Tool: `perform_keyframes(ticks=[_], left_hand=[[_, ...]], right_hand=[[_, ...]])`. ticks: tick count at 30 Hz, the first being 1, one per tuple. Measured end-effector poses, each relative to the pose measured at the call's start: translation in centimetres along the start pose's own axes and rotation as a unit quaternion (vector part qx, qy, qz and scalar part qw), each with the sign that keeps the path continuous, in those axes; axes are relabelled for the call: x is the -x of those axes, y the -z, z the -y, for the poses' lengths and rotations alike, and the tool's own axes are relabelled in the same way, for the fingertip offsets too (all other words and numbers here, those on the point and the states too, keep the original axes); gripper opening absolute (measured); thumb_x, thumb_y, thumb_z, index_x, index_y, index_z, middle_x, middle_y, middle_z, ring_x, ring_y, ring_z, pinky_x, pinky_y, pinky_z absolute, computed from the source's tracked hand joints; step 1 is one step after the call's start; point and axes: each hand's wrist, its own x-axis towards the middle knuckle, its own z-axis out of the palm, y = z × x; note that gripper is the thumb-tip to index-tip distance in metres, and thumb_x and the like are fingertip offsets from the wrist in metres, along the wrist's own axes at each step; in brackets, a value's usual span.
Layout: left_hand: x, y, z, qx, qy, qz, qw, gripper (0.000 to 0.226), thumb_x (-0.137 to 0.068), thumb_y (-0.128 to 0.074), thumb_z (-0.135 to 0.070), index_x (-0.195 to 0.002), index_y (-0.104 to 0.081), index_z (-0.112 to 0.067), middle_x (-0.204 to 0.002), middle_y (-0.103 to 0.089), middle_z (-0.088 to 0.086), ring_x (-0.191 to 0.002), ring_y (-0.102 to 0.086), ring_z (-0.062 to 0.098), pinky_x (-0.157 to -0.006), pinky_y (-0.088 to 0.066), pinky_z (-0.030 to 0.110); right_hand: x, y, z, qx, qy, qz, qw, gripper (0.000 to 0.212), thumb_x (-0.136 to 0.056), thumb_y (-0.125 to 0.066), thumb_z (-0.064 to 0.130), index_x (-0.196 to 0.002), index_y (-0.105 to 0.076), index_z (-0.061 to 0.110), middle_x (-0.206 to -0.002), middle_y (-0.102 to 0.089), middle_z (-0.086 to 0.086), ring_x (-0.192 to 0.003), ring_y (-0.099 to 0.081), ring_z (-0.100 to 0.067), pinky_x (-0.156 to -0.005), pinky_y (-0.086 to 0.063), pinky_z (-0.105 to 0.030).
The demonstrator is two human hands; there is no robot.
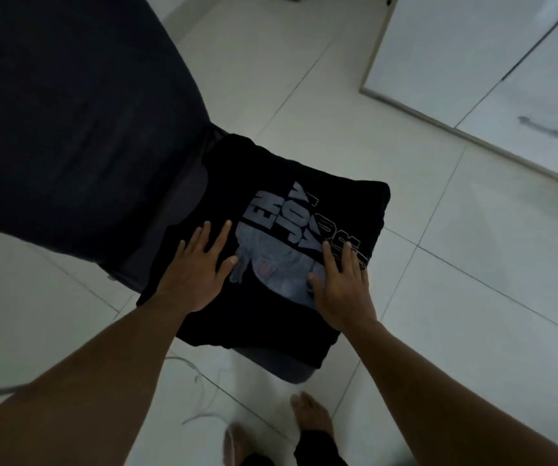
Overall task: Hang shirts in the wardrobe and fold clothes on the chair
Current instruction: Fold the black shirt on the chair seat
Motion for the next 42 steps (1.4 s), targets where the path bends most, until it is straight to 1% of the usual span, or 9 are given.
perform_keyframes(ticks=[7,11,17,21,24,28,33,37,42], left_hand=[[3.3,-1.9,1.6,0.036,0.013,-0.099,0.994,0.068,-0.092,-0.030,-0.034,-0.159,-0.021,-0.026,-0.158,-0.029,0.024,-0.146,-0.026,0.040,-0.116,-0.025,0.061],[5.6,-3.7,4.6,0.064,0.050,-0.152,0.985,0.068,-0.086,-0.045,-0.031,-0.152,-0.033,-0.019,-0.147,-0.039,0.026,-0.130,-0.040,0.046,-0.103,-0.039,0.063],[7.3,-4.4,5.7,0.234,0.204,-0.203,0.929,0.082,-0.077,-0.080,-0.046,-0.136,-0.040,-0.006,-0.133,-0.044,0.028,-0.119,-0.047,0.048,-0.096,-0.044,0.057],[8.4,-4.6,5.0,0.374,0.287,-0.163,0.867,0.094,-0.070,-0.079,-0.063,-0.135,-0.039,-0.008,-0.133,-0.056,0.017,-0.120,-0.057,0.038,-0.100,-0.046,0.047],[9.0,-4.9,5.1,0.374,0.319,-0.112,0.864,0.107,-0.060,-0.068,-0.085,-0.139,-0.049,-0.016,-0.133,-0.062,0.011,-0.123,-0.056,0.037,-0.106,-0.043,0.050],[9.2,-4.3,6.2,0.467,0.309,-0.037,0.827,0.109,-0.050,-0.079,-0.079,-0.130,-0.060,-0.007,-0.120,-0.069,0.010,-0.108,-0.065,0.029,-0.097,-0.053,0.043],[9.7,-2.3,8.8,0.570,0.261,0.166,0.761,0.064,-0.070,-0.081,-0.051,-0.121,-0.065,-0.017,-0.109,-0.074,-0.004,-0.102,-0.066,0.014,-0.080,-0.050,0.029],[9.8,0.3,10.0,0.597,0.237,0.184,0.744,0.025,-0.078,-0.075,-0.050,-0.083,-0.071,-0.026,-0.070,-0.062,-0.007,-0.061,-0.052,0.007,-0.054,-0.036,0.023],[9.8,1.8,10.5,0.662,0.223,0.171,0.695,0.027,-0.086,-0.071,-0.037,-0.110,-0.071,-0.023,-0.107,-0.074,-0.001,-0.090,-0.073,0.015,-0.078,-0.058,0.037]], right_hand=[[6.3,-4.2,-1.0,-0.132,-0.067,-0.029,0.989,0.074,-0.103,-0.039,0.053,-0.161,-0.002,0.025,-0.169,-0.007,-0.009,-0.152,-0.023,-0.031,-0.118,-0.034,-0.052],[9.9,-7.6,-0.7,-0.220,-0.103,-0.089,0.966,0.057,-0.104,-0.045,0.035,-0.154,-0.021,0.024,-0.155,-0.038,-0.007,-0.135,-0.047,-0.026,-0.102,-0.051,-0.047],[14.2,-11.6,0.5,-0.194,-0.095,-0.114,0.970,0.067,-0.092,-0.061,0.005,-0.153,-0.033,0.015,-0.152,-0.046,-0.007,-0.132,-0.051,-0.021,-0.102,-0.043,-0.025],[14.3,-11.4,1.2,-0.118,-0.057,-0.159,0.979,0.062,-0.092,-0.066,0.025,-0.148,-0.041,0.014,-0.148,-0.049,-0.011,-0.122,-0.059,-0.031,-0.091,-0.057,-0.040],[13.5,-11.1,1.9,-0.064,-0.038,-0.208,0.975,0.054,-0.090,-0.068,0.042,-0.134,-0.053,0.014,-0.129,-0.057,-0.013,-0.105,-0.062,-0.029,-0.077,-0.059,-0.043],[12.6,-10.4,2.5,-0.029,-0.026,-0.210,0.977,0.033,-0.097,-0.055,0.039,-0.114,-0.063,0.012,-0.113,-0.062,-0.011,-0.093,-0.062,-0.028,-0.073,-0.056,-0.043],[12.2,-10.5,2.2,-0.008,-0.038,-0.218,0.975,0.027,-0.094,-0.045,0.027,-0.106,-0.063,0.011,-0.103,-0.064,-0.009,-0.085,-0.061,-0.027,-0.070,-0.053,-0.041],[13.0,-11.2,2.1,-0.039,-0.106,-0.227,0.967,0.024,-0.093,-0.051,0.009,-0.115,-0.060,0.009,-0.106,-0.064,-0.011,-0.089,-0.057,-0.029,-0.074,-0.050,-0.041],[13.3,-11.5,2.5,-0.118,-0.218,-0.255,0.935,0.027,-0.100,-0.041,0.016,-0.119,-0.060,0.013,-0.115,-0.061,-0.006,-0.093,-0.059,-0.025,-0.074,-0.049,-0.037]])
